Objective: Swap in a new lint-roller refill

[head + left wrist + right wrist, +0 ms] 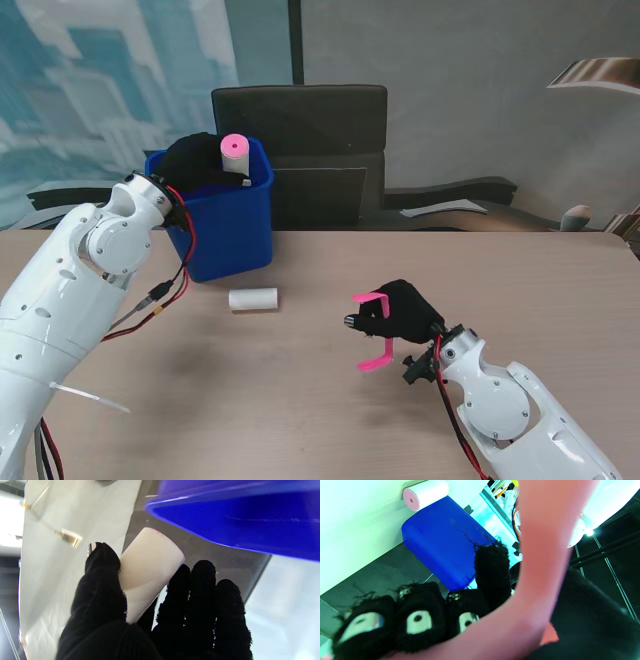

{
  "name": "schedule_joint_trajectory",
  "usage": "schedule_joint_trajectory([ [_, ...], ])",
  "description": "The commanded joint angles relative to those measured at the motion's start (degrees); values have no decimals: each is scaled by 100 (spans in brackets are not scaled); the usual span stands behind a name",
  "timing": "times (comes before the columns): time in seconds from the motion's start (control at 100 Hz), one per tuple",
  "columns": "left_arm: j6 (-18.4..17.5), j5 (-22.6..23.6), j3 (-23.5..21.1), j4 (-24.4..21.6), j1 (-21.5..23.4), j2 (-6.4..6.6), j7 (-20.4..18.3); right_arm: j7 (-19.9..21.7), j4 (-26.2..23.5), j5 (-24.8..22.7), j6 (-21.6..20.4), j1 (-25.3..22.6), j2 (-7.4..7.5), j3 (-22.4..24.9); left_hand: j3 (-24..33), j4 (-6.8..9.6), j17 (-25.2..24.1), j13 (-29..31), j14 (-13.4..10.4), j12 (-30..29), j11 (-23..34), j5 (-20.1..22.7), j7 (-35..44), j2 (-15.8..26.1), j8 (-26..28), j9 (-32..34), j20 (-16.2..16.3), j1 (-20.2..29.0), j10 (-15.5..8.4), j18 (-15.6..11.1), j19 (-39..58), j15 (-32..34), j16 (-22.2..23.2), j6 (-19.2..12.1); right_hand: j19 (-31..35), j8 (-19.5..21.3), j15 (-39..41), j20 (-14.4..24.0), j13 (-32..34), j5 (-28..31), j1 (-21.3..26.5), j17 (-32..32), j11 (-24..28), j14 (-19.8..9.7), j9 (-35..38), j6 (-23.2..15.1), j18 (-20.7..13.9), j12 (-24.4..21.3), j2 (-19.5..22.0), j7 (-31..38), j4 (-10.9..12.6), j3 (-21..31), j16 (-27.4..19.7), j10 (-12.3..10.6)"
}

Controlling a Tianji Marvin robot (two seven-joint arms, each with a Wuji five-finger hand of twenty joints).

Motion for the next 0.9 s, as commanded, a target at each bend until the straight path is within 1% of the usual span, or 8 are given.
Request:
schedule_joint_trajectory([
  [0.0,-62,7,29,65,-97,53,3,95,-13,0,-3,0,-7,-23,1023,496,-188,-306,-104,-343,-255,52,-260,1017,-42,-313,-66,566,-311,-202,-175,-247,-141,-190,1192,6,1870,423,143,360,-192,251,228,-3041,157,260,-2647,34,154,-26,-237,-126,404,-125],
  [0.11,-129,215,185,348,-307,57,146,137,-6,3,-9,12,3,-29,1291,511,-486,-724,-68,-608,-661,-209,-1265,1302,-216,-905,-104,52,-152,-213,-538,-650,-294,172,1176,1,1859,418,145,358,-191,246,211,-3035,158,259,-2631,28,169,-56,-237,-152,385,-117],
  [0.22,-74,214,351,593,-542,69,44,156,-10,13,-10,5,8,-24,1357,519,-769,-1081,-24,-760,-909,-712,-2017,1178,-511,-1583,-105,-342,47,-230,-814,-846,-339,448,1170,2,1861,418,145,359,-189,246,206,-3036,159,261,-2621,27,168,-72,-236,-166,376,-115],
  [0.35,65,249,469,749,-699,82,-67,154,-3,14,-18,3,7,-20,1671,478,-911,-1297,61,-973,-1235,-1403,-2954,709,-892,-2144,-81,-1006,347,-197,-1061,-1016,-363,871,1169,-5,1864,419,144,344,-182,246,205,-3036,160,282,-2616,27,165,-109,-235,-175,369,-114],
  [0.38,122,232,490,773,-724,78,-82,154,1,15,-16,5,7,-22,2071,413,-936,-1333,79,-1070,-1297,-1505,-3139,549,-960,-2238,-67,-1286,414,-182,-1122,-1043,-363,963,1169,-12,1865,419,144,340,-184,246,205,-3036,160,289,-2616,27,165,-127,-234,-176,367,-114],
  [0.5,211,230,591,945,-868,73,-98,166,12,35,-4,15,7,-35,2565,325,-1006,-1455,112,-1257,-1469,-1898,-3525,193,-1068,-2547,-98,-1746,568,-150,-1277,-1146,-404,1211,1161,-27,1868,418,143,338,-186,244,201,-3036,159,295,-2607,27,155,-183,-235,-181,362,-113],
  [0.72,228,320,663,1157,-1003,92,-103,180,18,52,-3,12,9,-32,2879,241,-1161,-1660,123,-1382,-1595,-2184,-3741,27,-1075,-2871,-144,-2078,628,-144,-1481,-1273,-449,1196,1155,-48,1868,417,143,303,-190,243,195,-3034,159,323,-2596,25,147,-266,-236,-185,353,-110],
  [0.89,77,415,207,533,-506,115,-4,114,6,20,-3,-4,-5,-9,2917,230,-1171,-1652,118,-1324,-1479,-1996,-3651,42,-1014,-2724,-111,-2033,485,-149,-1469,-1249,-431,986,1139,-119,1862,413,144,183,-56,238,185,-3050,158,321,-2586,23,51,-453,-240,-141,344,-116],
])
